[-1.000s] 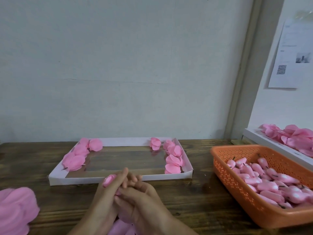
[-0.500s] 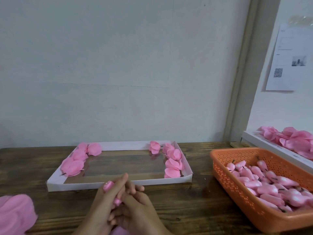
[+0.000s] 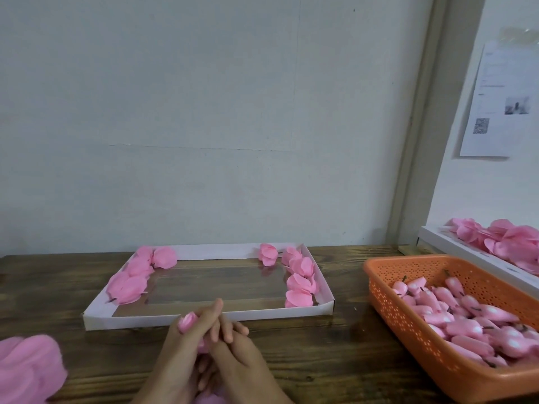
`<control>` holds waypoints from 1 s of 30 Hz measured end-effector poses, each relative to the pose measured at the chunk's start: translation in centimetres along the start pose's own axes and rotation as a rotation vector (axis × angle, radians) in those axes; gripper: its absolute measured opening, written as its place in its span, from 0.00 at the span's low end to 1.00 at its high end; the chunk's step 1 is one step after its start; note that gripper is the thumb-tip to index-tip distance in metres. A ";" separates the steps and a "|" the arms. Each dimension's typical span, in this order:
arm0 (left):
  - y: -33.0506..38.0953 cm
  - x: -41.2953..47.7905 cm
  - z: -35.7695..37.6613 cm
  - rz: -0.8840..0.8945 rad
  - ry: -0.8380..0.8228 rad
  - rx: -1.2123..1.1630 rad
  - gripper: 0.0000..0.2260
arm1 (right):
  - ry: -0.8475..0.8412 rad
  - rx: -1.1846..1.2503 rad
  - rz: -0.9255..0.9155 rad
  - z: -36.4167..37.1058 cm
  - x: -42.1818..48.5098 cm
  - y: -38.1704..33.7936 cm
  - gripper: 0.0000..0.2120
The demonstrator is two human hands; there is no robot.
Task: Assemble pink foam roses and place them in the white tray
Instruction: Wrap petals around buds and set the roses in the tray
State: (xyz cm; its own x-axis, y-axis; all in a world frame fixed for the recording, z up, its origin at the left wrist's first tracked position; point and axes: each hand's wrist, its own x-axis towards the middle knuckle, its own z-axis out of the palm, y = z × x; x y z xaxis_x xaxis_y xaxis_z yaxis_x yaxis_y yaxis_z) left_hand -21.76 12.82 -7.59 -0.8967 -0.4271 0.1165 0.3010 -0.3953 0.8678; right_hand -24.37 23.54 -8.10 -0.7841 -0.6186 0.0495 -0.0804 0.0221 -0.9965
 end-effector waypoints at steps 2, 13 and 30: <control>-0.4 0.1 0.2 0.013 0.056 -0.033 0.20 | 0.089 -0.203 -0.165 -0.7 -0.2 0.2 0.10; -1.4 1.4 -2.1 0.327 0.159 0.513 0.07 | 0.121 -0.839 -0.796 -2.0 -0.3 -0.4 0.34; -3.3 3.0 -4.3 0.238 0.184 0.673 0.12 | 0.035 -0.869 -0.679 -2.5 -0.4 -0.9 0.32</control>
State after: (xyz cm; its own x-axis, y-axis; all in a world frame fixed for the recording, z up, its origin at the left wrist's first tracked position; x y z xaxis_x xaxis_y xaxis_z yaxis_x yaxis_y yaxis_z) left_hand -24.10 9.34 -12.14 -0.7454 -0.5917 0.3069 0.1629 0.2847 0.9447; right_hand -25.51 25.70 -7.03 -0.4288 -0.6888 0.5845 -0.8956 0.2395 -0.3748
